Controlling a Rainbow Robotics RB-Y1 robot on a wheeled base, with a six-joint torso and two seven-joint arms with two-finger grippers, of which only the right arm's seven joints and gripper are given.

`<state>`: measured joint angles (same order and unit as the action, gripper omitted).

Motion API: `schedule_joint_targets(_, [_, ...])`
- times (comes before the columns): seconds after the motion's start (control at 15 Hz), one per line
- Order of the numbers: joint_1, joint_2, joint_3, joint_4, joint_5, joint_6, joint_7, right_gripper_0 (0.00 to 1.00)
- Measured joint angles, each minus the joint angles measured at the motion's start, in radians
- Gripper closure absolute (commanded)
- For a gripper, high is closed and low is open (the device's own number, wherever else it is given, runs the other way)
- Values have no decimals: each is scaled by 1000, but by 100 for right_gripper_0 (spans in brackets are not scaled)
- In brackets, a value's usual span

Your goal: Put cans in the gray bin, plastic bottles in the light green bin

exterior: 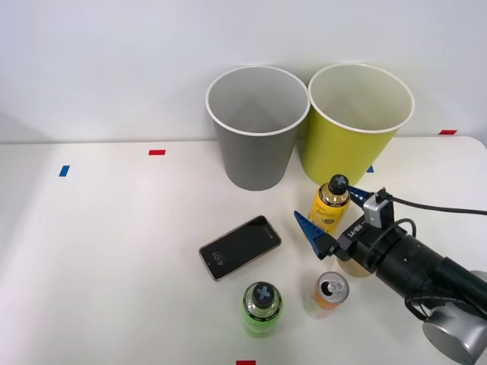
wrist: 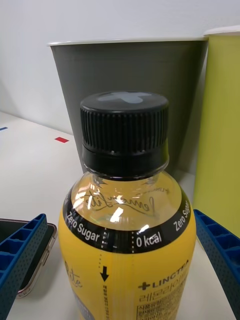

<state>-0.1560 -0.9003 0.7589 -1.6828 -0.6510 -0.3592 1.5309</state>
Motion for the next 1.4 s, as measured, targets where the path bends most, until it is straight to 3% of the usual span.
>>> schedule_joint_targets(0.2, [-4, 6, -1, 4, -7, 18, 5, 0])
schedule_joint_targets(0.27, [-9, 12, -1, 14, -8, 18, 6, 33])
schedule_joint_targets(0.33, [-16, 19, -1, 29, -8, 17, 8, 92])
schedule_joint_targets(0.4, [-20, 23, -2, 39, -8, 14, 9, 100])
schedule_joint_targets(1.07, [-19, 27, 0, -4, -24, -13, -20, 100])
schedule_joint_targets(1.4, [-18, -46, -6, -151, -33, -13, -32, 100])
